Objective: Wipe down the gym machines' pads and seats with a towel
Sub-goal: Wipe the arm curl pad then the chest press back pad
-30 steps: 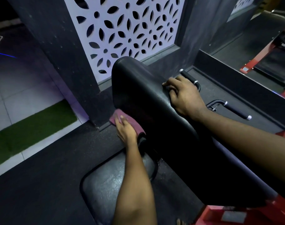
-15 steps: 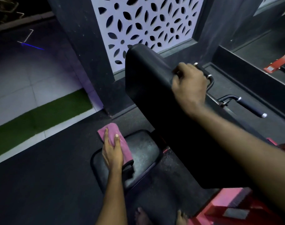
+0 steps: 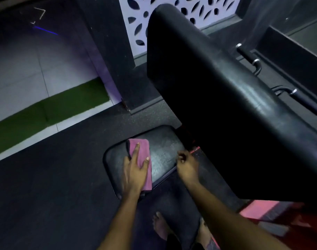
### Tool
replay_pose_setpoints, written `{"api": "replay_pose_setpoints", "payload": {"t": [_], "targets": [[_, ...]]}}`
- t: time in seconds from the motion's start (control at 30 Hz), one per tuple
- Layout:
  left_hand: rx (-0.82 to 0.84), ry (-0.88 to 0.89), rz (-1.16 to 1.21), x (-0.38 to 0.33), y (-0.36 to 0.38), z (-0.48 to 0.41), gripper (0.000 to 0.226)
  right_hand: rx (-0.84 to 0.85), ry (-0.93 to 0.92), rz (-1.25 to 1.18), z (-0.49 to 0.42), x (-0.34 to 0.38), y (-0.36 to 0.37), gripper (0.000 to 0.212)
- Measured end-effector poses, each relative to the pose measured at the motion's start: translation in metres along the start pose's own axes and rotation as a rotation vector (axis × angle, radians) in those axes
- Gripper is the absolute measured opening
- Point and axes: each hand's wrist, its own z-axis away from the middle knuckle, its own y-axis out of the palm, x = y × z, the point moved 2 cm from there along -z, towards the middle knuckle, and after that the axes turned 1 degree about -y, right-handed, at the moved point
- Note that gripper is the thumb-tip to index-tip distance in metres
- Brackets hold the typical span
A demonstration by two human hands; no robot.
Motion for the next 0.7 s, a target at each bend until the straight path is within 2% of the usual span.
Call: {"api": "replay_pose_setpoints", "payload": {"t": [0.17,0.27,0.33,0.4,0.47,0.53,0.63,0.67,0.7], "targets": [[0.051,0.311,-0.372,-0.005,0.059,-0.027,0.061,-0.031,0.193,-0.018,-0.003,-0.054,0.019,0.034],[0.034,0.352,-0.321,-0.040,0.083,-0.042,0.056,-0.050,0.181,0.009,-0.004,-0.072,0.022,0.046],[0.087,0.459,-0.319,-0.062,0.097,-0.049,0.054,-0.076,0.158,0.007,-0.005,-0.076,0.021,0.047],[0.133,0.561,-0.384,-0.068,0.108,-0.058,0.052,-0.103,0.145,-0.012,-0.009,-0.082,0.019,0.046],[0.106,0.626,-0.380,-0.059,0.108,-0.069,0.049,-0.139,0.147,-0.036,-0.013,-0.085,0.017,0.046],[0.052,0.575,-0.358,-0.051,0.101,-0.089,0.048,-0.139,0.158,-0.039,-0.016,-0.085,0.015,0.046],[-0.100,0.223,-0.316,-0.054,0.090,-0.124,0.049,-0.091,0.180,-0.055,-0.018,-0.084,0.015,0.042],[-0.123,0.144,-0.308,-0.057,0.088,-0.127,0.049,-0.081,0.176,-0.058,-0.019,-0.084,0.016,0.041],[-0.117,0.140,-0.307,-0.061,0.089,-0.123,0.049,-0.078,0.184,-0.061,-0.019,-0.085,0.015,0.042]]}}
